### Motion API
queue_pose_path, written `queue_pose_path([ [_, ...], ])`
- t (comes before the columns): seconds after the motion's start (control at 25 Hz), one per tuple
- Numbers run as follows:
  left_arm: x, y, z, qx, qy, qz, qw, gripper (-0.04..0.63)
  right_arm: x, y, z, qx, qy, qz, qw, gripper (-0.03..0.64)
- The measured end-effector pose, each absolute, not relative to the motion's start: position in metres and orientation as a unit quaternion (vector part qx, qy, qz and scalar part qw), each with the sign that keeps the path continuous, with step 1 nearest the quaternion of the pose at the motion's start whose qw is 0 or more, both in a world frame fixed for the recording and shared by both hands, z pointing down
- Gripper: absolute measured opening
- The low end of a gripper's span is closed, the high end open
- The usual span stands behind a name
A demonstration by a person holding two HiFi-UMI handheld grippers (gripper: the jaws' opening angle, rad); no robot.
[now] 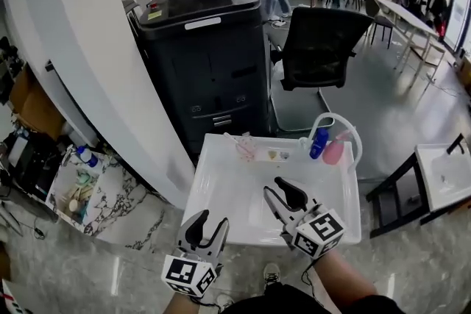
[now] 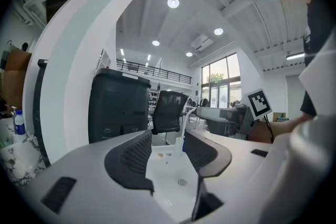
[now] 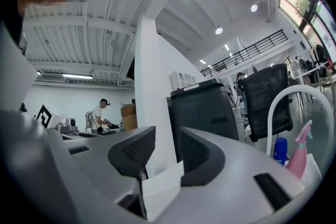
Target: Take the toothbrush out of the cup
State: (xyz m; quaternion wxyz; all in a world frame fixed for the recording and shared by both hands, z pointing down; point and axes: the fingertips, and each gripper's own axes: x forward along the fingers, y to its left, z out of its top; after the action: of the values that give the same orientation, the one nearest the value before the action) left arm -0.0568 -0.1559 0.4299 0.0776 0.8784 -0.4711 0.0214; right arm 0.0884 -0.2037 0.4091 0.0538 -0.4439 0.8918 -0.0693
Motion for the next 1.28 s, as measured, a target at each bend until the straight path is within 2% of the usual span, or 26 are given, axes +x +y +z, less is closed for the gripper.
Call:
queue_pose_path([
  [0.48, 0.0, -0.191, 0.432, 0.857, -0.51, 0.021, 0.072, 0.206, 0.131, -0.26, 0.417, -0.392, 0.916, -0.071, 0.047, 0.144],
  [1.28, 0.012, -0.222, 0.435, 0.855, -0.513, 0.025, 0.07, 0.215, 0.128, -0.309, 0.424, -0.376, 0.924, -0.062, 0.031, 0.152],
])
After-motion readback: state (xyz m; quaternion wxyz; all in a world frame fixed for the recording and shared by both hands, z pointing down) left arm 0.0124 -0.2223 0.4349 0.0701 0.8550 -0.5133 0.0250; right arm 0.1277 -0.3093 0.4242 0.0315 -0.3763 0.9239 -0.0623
